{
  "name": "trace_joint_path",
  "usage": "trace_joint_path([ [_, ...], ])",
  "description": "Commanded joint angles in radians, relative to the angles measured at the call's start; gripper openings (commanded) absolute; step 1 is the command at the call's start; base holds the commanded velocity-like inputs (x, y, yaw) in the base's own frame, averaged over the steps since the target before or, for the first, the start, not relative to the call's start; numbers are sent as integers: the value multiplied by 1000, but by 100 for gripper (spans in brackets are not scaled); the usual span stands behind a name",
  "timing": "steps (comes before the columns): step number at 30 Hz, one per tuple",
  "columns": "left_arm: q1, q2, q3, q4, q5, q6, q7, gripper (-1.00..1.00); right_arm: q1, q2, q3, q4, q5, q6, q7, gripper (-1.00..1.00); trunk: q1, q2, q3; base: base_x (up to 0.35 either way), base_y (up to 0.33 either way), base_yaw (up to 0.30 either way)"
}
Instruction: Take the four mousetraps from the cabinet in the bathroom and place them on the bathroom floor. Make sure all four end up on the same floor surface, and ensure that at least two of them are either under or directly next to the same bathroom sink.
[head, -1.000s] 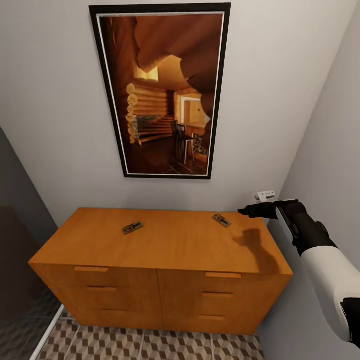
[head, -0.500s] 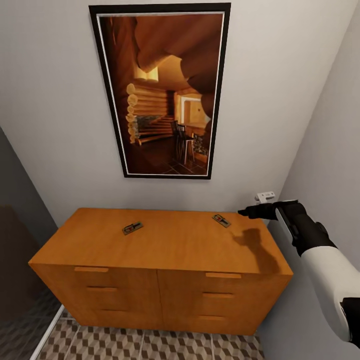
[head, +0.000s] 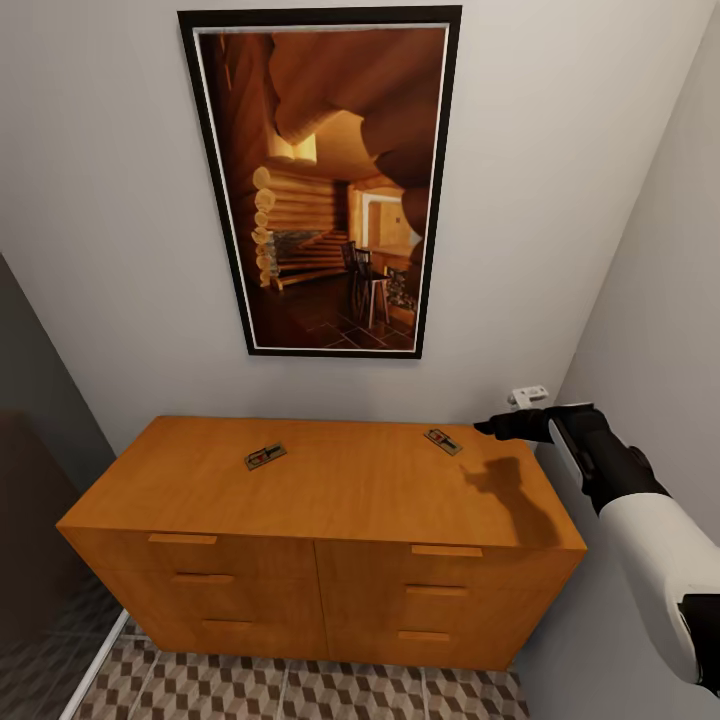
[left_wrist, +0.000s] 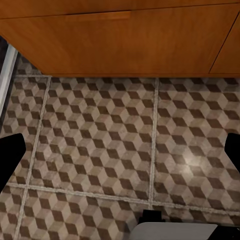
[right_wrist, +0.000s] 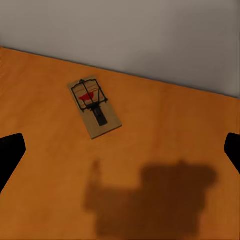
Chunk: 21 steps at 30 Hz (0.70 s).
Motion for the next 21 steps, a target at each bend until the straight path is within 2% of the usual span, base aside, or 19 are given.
trace_joint_path([
  [1,-2,-1,-9,4,10,-6,0,100,-1,-1,2,-1,7,2,6,100,1,-2,-2,0,0,0],
  [21,-1,-1,-9,4,10,-6,0,100,-1,-1,5,1,10,-4,7,100,1,-2,-2,0,0,0],
])
